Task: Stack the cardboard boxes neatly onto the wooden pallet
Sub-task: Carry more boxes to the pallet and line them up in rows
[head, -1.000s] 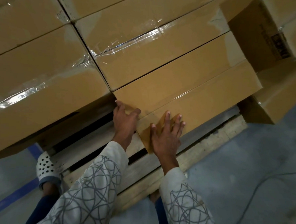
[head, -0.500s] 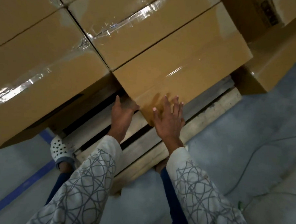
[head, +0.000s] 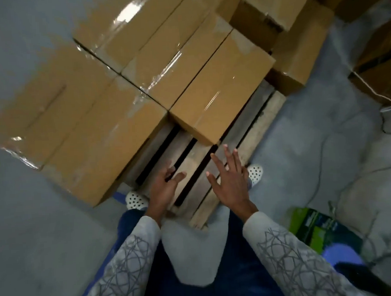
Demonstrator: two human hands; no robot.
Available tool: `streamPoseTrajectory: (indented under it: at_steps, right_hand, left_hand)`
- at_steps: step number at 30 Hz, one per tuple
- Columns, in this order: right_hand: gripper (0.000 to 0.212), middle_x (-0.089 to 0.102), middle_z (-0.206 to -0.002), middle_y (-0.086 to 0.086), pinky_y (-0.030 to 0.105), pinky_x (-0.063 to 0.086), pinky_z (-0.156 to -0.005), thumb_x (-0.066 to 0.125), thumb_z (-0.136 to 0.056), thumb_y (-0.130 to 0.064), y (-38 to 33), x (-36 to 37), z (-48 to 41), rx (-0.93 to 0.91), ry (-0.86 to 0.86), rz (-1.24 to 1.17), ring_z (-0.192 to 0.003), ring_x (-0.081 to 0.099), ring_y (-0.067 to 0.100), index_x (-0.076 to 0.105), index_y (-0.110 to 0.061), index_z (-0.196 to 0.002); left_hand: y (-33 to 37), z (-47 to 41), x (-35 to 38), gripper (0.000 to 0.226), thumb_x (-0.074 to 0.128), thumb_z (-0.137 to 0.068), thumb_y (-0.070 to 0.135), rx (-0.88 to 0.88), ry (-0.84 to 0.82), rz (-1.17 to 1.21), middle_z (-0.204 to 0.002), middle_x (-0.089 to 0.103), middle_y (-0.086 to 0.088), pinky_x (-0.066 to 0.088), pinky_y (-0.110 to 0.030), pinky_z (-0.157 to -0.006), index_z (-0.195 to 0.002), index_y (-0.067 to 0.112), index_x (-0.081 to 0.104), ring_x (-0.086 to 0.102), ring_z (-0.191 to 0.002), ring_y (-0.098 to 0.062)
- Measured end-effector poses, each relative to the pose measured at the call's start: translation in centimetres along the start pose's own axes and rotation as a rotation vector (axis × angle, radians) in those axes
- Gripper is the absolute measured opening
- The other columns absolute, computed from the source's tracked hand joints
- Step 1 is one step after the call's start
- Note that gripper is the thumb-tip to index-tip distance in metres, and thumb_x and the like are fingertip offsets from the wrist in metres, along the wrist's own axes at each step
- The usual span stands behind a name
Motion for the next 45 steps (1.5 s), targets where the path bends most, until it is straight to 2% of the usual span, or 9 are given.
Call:
streamPoseTrajectory:
  at_steps: [4, 6, 9, 13, 18, 28, 33, 36, 45]
  right_hand:
    - [0.059, -0.004, -0.174, -0.007, 0.063, 0.023, -0.120, 0.045, -0.105, -0.059, -5.8, -3.4, 7.1, 0.095, 0.076, -0.105, -0.160, -0.006, 0.023, 0.034, -0.038, -0.158]
    - [0.059, -0.003, -0.174, -0.007, 0.061, 0.022, -0.121, 0.046, -0.104, -0.058, -8.8, -4.2, 10.1, 0.089, 0.074, -0.186, -0.160, -0.005, 0.021, 0.033, -0.039, -0.158]
    - [0.060, -0.001, -0.174, -0.005, 0.060, 0.026, -0.119, 0.048, -0.103, -0.058, -13.0, -5.6, 12.4, -0.062, 0.027, -0.235, -0.159, 0.000, 0.023, 0.034, -0.038, -0.158]
    - [0.058, 0.012, -0.173, -0.002, 0.058, 0.034, -0.116, 0.055, -0.102, -0.054, -16.3, -8.1, 14.4, -0.308, -0.057, -0.253, -0.158, 0.011, 0.027, 0.043, -0.032, -0.155]
    - [0.052, 0.023, -0.169, -0.004, 0.051, 0.034, -0.118, 0.058, -0.101, -0.052, -14.2, -11.0, 19.0, -0.351, -0.091, -0.338, -0.155, 0.018, 0.022, 0.049, -0.033, -0.149]
    - [0.043, 0.054, -0.144, 0.000, 0.032, 0.041, -0.108, 0.063, -0.101, -0.041, -10.8, -12.7, 26.0, -0.199, -0.081, -0.472, -0.134, 0.049, 0.017, 0.059, -0.025, -0.141]
    - [0.044, 0.054, -0.143, -0.002, 0.026, 0.038, -0.097, 0.063, -0.101, -0.043, -13.5, -12.0, 28.2, -0.145, -0.037, -0.568, -0.132, 0.050, 0.014, 0.058, -0.028, -0.141]
    - [0.044, 0.052, -0.144, -0.003, 0.027, 0.039, -0.098, 0.063, -0.101, -0.045, -14.2, -12.0, 29.0, -0.062, 0.027, -0.667, -0.132, 0.049, 0.013, 0.057, -0.031, -0.141]
    - [0.044, 0.051, -0.145, -0.009, 0.035, 0.043, -0.109, 0.063, -0.100, -0.049, -4.7, -13.1, 33.0, 0.194, 0.264, -0.844, -0.132, 0.047, 0.010, 0.056, -0.036, -0.142]
  left_hand:
    - [3.7, 7.4, -3.7, 0.087, 0.081, -0.068, 0.048, 0.073, -0.070, 0.014, -0.127, 0.069, -0.001, 0.045, -0.040, -0.111, -0.148, 0.028, 0.053, 0.062, -0.120, -0.015]
    - [5.3, 11.2, -5.3, 0.077, 0.081, -0.077, 0.043, 0.132, -0.076, 0.021, -0.123, 0.071, 0.003, 0.047, -0.036, -0.108, -0.147, 0.024, 0.055, 0.064, -0.116, -0.010]
    - [6.3, 16.3, -7.5, 0.050, 0.073, -0.093, 0.020, 0.204, -0.022, 0.098, -0.118, 0.072, 0.006, 0.050, -0.031, -0.100, -0.142, 0.019, 0.060, 0.066, -0.112, -0.007]
    - [4.4, 21.9, -9.1, 0.039, 0.074, -0.093, 0.023, 0.264, 0.113, 0.234, -0.119, 0.073, 0.006, 0.053, -0.034, -0.093, -0.131, 0.023, 0.067, 0.067, -0.113, -0.012]
    - [-0.2, 26.7, -6.8, 0.031, 0.075, -0.091, 0.023, 0.231, 0.217, 0.356, -0.115, 0.076, -0.004, 0.054, -0.046, -0.092, -0.121, 0.021, 0.073, 0.071, -0.107, -0.027]
    - [-2.7, 33.0, -5.5, 0.043, 0.077, -0.087, 0.036, 0.299, 0.142, 0.366, -0.112, 0.077, -0.007, 0.054, -0.054, -0.100, -0.125, 0.017, 0.069, 0.071, -0.108, -0.031]
    - [-2.5, 34.4, -8.4, 0.041, 0.080, -0.085, 0.031, 0.326, 0.090, 0.329, -0.109, 0.078, -0.007, 0.055, -0.044, -0.091, -0.122, 0.017, 0.070, 0.071, -0.108, -0.031]
    - [-1.2, 35.0, -9.4, 0.052, 0.077, -0.074, 0.041, 0.359, 0.006, 0.225, -0.112, 0.077, -0.006, 0.053, -0.039, -0.085, -0.121, 0.021, 0.071, 0.071, -0.104, -0.025]
    - [1.5, 33.3, -3.5, 0.031, 0.072, -0.093, 0.029, 0.366, -0.190, -0.009, -0.114, 0.076, -0.001, 0.056, -0.038, -0.089, -0.124, 0.025, 0.070, 0.071, -0.107, -0.021]
Point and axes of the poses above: each hand's wrist, its own z-axis away from the middle knuckle, its own x-axis out of the palm, y = z × x, the point moved 10 cm from there along -z, towards the middle knuckle
